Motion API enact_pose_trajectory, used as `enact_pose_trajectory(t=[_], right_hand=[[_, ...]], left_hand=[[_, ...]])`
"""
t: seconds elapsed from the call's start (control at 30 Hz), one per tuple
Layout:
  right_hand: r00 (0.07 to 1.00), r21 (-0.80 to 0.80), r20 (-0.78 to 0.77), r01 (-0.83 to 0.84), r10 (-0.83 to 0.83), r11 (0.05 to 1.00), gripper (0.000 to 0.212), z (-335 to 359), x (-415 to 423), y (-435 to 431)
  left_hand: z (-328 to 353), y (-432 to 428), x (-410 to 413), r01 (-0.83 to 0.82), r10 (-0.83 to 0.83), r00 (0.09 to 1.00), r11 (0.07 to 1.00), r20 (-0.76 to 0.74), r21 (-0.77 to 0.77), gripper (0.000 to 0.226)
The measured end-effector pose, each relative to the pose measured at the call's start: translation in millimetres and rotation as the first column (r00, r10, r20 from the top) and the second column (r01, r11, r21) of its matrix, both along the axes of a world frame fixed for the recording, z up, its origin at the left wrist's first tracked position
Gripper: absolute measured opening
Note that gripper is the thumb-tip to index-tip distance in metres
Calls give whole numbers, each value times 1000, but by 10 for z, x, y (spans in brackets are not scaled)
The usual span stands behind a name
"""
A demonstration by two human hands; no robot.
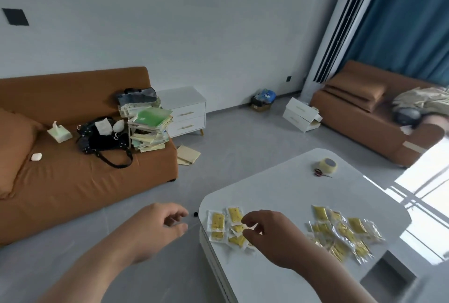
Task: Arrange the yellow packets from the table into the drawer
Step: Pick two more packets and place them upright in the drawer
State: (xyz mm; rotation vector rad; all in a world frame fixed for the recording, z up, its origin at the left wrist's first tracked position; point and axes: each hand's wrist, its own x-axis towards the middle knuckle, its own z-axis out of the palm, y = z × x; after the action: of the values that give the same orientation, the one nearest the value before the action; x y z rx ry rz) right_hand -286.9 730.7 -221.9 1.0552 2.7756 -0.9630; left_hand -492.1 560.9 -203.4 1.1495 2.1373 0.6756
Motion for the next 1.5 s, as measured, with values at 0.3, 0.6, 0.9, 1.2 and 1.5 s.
enact_pose_trajectory(t=[0.3,0.6,0.9,1.2,1.5], right_hand=[[993,-32,59,104,-102,994,32,-167,-194,437],[961,-155,56,277,-271,948,33,-649,-577,1473],[898,-268,171,438,-405,858,31,-1474,-938,2362],[832,-345,246,554,-497,758,28,-2861,-1132,2661],[813,-394,270,582,-515,712,27,-4340,-1313,2775]], left_hand=[[-210,807,-412,147,-146,989,986,28,-78,18],[-583,2200,-964,261,-257,965,944,48,-201,18],[-1572,3160,-1415,311,-290,950,902,114,-299,26],[-2932,3547,-1504,271,-197,956,878,218,-396,19],[-4690,3679,-1396,-174,400,878,777,262,-605,30]])
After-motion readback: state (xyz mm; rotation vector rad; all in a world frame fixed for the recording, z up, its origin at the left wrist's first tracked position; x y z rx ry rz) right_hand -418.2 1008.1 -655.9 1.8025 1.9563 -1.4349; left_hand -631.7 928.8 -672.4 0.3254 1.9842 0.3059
